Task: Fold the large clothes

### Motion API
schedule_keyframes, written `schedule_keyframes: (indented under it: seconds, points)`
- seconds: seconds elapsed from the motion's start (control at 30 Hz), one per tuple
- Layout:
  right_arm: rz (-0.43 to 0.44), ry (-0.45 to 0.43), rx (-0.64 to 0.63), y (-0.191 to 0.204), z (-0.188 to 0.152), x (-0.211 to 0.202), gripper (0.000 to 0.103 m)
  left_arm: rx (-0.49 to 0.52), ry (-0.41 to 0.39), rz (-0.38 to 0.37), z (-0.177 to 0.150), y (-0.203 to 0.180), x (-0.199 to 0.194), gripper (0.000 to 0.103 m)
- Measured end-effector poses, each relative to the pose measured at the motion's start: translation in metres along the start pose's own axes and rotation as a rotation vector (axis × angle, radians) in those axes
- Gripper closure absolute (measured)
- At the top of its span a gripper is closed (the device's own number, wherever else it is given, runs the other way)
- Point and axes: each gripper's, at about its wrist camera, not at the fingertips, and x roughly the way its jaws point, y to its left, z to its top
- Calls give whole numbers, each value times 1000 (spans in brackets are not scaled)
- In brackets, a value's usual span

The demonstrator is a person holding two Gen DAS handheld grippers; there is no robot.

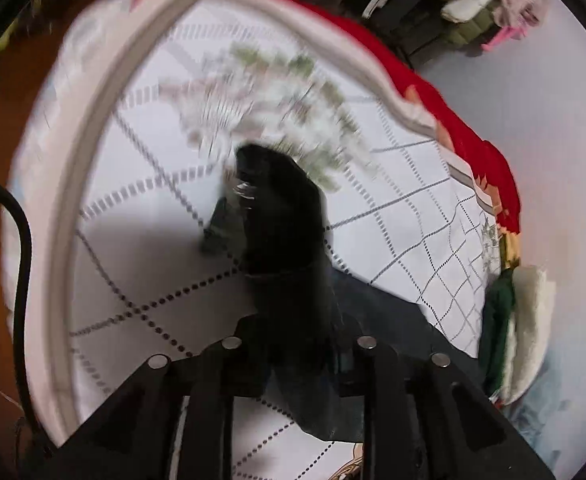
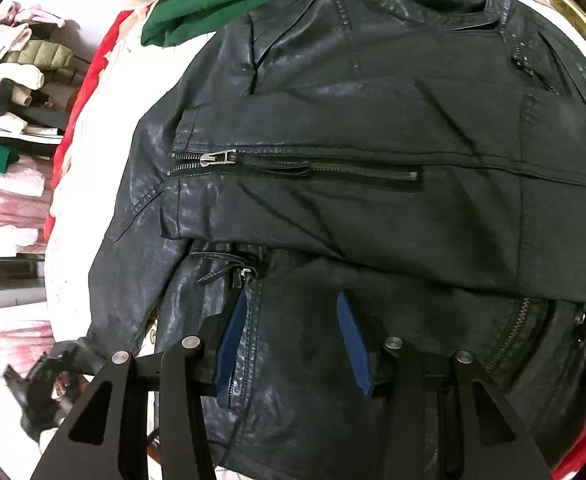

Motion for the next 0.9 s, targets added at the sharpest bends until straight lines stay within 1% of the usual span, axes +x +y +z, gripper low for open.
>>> schedule_keyframes:
  seconds: [0.03, 0.07, 0.13, 0.2, 0.27, 0.3, 0.33, 0.37, 0.4, 0.43, 0.5, 0.53, 0.6, 0.73, 0.83, 0.9]
  points:
    - [-2, 5, 1, 2, 0, 3, 54, -18, 21, -10, -3, 2, 7, 73]
    - [-4, 9, 1, 3, 0, 4, 54, -28, 18, -18, -7, 2, 10, 72]
    - [-12, 17, -1, 7, -2, 9, 54, -8, 1, -6, -8, -4, 12, 71]
    - [-24, 23, -4, 10, -5, 13, 54, 49, -18, 46, -7, -17, 11, 73]
    - [-71, 17, -8, 14, -6, 16, 52, 113, -42, 95, -6, -31, 9, 79]
    - [-136, 5, -15, 16, -6, 16, 44, 172, -71, 131, -4, -44, 5, 84]
    - [-222, -9, -19, 18, -5, 15, 38, 216, -90, 149, -4, -53, 0, 88]
    - [-320, -23, -19, 20, -3, 14, 24, 272, -115, 179, -4, -65, -6, 91]
    - [-401, -39, -20, 21, -1, 13, 15, 327, -140, 195, -5, -78, -13, 93]
    - [-448, -61, -20, 23, 1, 11, 15, 368, -160, 206, -6, -87, -19, 94]
    - [-506, -98, -16, 26, 6, 6, 15, 478, -189, 250, -11, -113, -29, 95]
    - [-524, -115, -12, 27, 8, 4, 15, 515, -203, 259, -14, -121, -32, 96]
    - [-535, -132, 3, 26, 12, 2, 15, 614, -228, 305, -22, -143, -38, 96]
    - [-538, -146, 27, 19, 20, -2, 15, 759, -239, 338, -40, -180, -45, 97]
    - [-514, -153, 57, 9, 26, -10, 15, 863, -249, 333, -58, -210, -49, 97]
    - [-492, -160, 88, -10, 29, -21, 15, 937, -252, 317, -75, -237, -49, 97]
